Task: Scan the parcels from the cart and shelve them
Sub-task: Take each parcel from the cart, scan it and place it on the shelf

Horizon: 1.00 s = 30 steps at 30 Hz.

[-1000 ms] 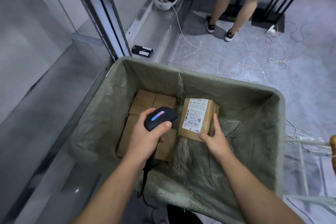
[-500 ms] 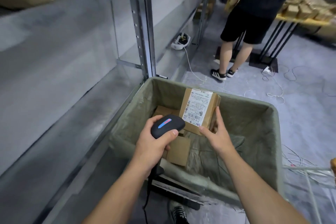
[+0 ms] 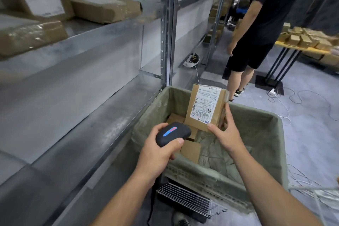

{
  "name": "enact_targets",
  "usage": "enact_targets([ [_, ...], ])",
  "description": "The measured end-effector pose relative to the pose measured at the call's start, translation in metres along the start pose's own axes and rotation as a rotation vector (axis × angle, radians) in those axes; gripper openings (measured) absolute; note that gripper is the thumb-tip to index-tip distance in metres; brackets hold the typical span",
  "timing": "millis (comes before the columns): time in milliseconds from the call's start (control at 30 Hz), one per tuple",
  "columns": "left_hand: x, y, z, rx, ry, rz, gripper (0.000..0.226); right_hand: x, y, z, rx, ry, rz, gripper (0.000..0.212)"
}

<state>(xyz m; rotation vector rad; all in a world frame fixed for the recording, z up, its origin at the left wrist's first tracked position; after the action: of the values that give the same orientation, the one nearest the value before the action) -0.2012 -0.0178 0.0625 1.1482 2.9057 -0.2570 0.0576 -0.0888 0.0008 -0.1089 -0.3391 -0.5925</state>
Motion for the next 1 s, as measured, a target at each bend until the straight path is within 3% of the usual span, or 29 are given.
enact_targets([
  [467,-0.022,-0.009,-0.004,-0.036,-0.012,-0.057,0.057,0.021,0.001,0.001,0.025,-0.05,0.033,0.1],
  [1000,-0.053,-0.015,0.001,-0.025,-0.033,-0.309,0.055,0.011,0.028,0.009,0.13,-0.023,0.301,0.1],
])
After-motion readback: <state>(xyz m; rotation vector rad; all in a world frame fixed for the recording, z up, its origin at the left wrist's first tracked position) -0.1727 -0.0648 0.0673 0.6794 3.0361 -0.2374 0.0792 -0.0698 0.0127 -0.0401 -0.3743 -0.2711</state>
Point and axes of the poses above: each hand's wrist, its own y-axis towards the middle knuckle, its own x-axis out of the back of the hand, z = x × y, the point moved 3 cm from there along y, towards the middle knuckle, and after that the axes turned 10 degrees about z, right-handed, at the moved point
